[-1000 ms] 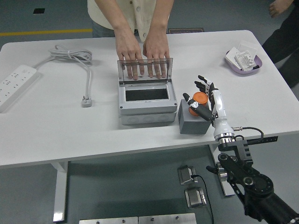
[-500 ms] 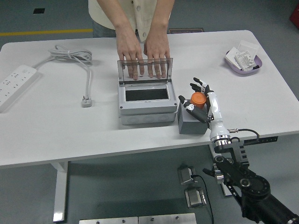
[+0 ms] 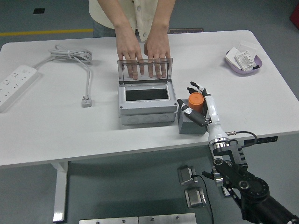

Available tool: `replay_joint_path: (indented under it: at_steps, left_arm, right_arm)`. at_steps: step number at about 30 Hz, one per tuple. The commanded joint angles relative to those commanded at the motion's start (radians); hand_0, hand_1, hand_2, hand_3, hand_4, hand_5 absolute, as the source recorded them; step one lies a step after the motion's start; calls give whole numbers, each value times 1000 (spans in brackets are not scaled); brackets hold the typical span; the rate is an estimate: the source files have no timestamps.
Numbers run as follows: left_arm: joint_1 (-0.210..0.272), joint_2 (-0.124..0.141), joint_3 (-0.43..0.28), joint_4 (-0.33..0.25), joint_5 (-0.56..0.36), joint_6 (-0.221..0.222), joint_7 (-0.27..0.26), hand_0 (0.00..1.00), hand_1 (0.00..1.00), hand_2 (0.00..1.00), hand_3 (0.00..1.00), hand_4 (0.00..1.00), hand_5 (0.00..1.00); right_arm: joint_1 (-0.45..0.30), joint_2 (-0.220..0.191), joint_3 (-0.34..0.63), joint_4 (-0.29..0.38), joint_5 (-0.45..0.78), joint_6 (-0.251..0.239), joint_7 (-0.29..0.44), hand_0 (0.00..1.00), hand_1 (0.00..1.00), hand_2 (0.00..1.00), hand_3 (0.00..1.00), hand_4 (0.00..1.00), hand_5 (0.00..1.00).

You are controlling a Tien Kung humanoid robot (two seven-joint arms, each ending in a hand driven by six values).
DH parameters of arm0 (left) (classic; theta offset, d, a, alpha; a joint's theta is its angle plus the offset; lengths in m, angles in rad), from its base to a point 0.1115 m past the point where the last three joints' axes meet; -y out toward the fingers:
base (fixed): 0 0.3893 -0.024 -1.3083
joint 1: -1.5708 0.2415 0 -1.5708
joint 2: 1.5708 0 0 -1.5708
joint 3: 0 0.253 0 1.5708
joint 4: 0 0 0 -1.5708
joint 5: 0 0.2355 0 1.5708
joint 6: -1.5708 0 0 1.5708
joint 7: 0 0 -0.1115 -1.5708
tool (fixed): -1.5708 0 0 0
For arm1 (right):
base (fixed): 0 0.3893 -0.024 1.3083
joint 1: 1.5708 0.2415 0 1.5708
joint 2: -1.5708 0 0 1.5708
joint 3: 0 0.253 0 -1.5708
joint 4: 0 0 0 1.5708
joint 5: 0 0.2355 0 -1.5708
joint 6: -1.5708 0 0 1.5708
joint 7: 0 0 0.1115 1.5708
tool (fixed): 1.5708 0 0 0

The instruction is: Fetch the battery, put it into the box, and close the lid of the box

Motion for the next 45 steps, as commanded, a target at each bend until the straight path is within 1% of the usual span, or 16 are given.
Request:
replay_joint_path:
  at_steps: [3, 4, 9, 10, 15, 16, 21, 22, 27, 28, 33, 34, 39, 40, 45]
  left_arm:
    - [0, 0, 0, 0, 1, 0, -1, 610, 674, 699, 726, 693, 469]
    - [0, 0, -1, 0, 1, 0, -1, 609, 673, 698, 725, 696, 456]
    - [0, 1, -2, 0, 3, -1, -2, 609, 673, 698, 725, 696, 456]
    - [0, 1, -2, 0, 4, -1, -2, 608, 673, 698, 725, 694, 453]
    - [0, 1, -3, 0, 3, -1, -4, 608, 673, 698, 725, 694, 453]
    - [0, 1, -3, 0, 3, -1, -4, 608, 673, 698, 724, 694, 448]
    - [1, 1, 0, 0, -1, -1, -7, 608, 673, 698, 724, 694, 448]
    - [1, 1, 0, 0, -2, 0, -7, 607, 673, 699, 725, 696, 442]
    - [1, 0, 4, 0, -9, -1, -15, 607, 673, 699, 725, 696, 442]
    - [1, 0, 4, 0, -10, -1, -17, 607, 673, 699, 727, 699, 428]
    - [1, -1, 3, 0, -13, -1, -26, 607, 673, 699, 727, 699, 428]
    - [2, -1, 2, 0, -13, -1, -27, 607, 673, 697, 728, 699, 426]
    - [3, -1, -1, 0, -14, 0, -32, 607, 673, 697, 728, 699, 426]
    - [3, -1, -2, 0, -16, 1, -33, 606, 673, 697, 728, 702, 421]
    - [4, -1, -5, 0, -17, 2, -38, 606, 673, 697, 728, 702, 421]
  right_arm:
    - [0, 0, -4, -1, 1, -1, -2, 773, 765, 735, 829, 735, 200]
    - [0, 0, -4, -1, 1, -1, -2, 770, 762, 726, 807, 736, 203]
    - [0, 0, -7, 0, 0, -5, -5, 770, 762, 726, 807, 736, 203]
    - [-1, 0, -8, 0, 0, -5, -5, 748, 748, 714, 794, 730, 201]
    - [-2, 0, -9, 0, 1, -10, -6, 748, 748, 714, 794, 730, 201]
    - [-2, 0, -9, 1, 2, -11, -7, 722, 725, 690, 775, 680, 168]
    - [-3, -1, -8, 3, 6, -15, -12, 722, 725, 690, 775, 680, 168]
    - [-3, -1, -6, 4, 7, -16, -14, 673, 689, 635, 740, 487, 58]
    - [-3, -4, 2, 7, 15, -27, -17, 673, 689, 635, 740, 487, 58]
    - [-3, -5, 4, 8, 19, -29, -17, 659, 606, 550, 642, 148, 27]
    - [-2, -9, 15, 7, 31, -35, -17, 659, 606, 550, 642, 148, 27]
    - [-2, -10, 17, 7, 35, -36, -16, 601, 555, 500, 561, 2, 2]
    - [-1, -13, 22, 7, 44, -36, -17, 601, 555, 500, 561, 2, 2]
    - [-1, -13, 22, 6, 46, -35, -17, 557, 495, 469, 495, 2, 2]
    - [-1, -12, 20, 6, 50, -37, -19, 557, 495, 469, 495, 2, 2]
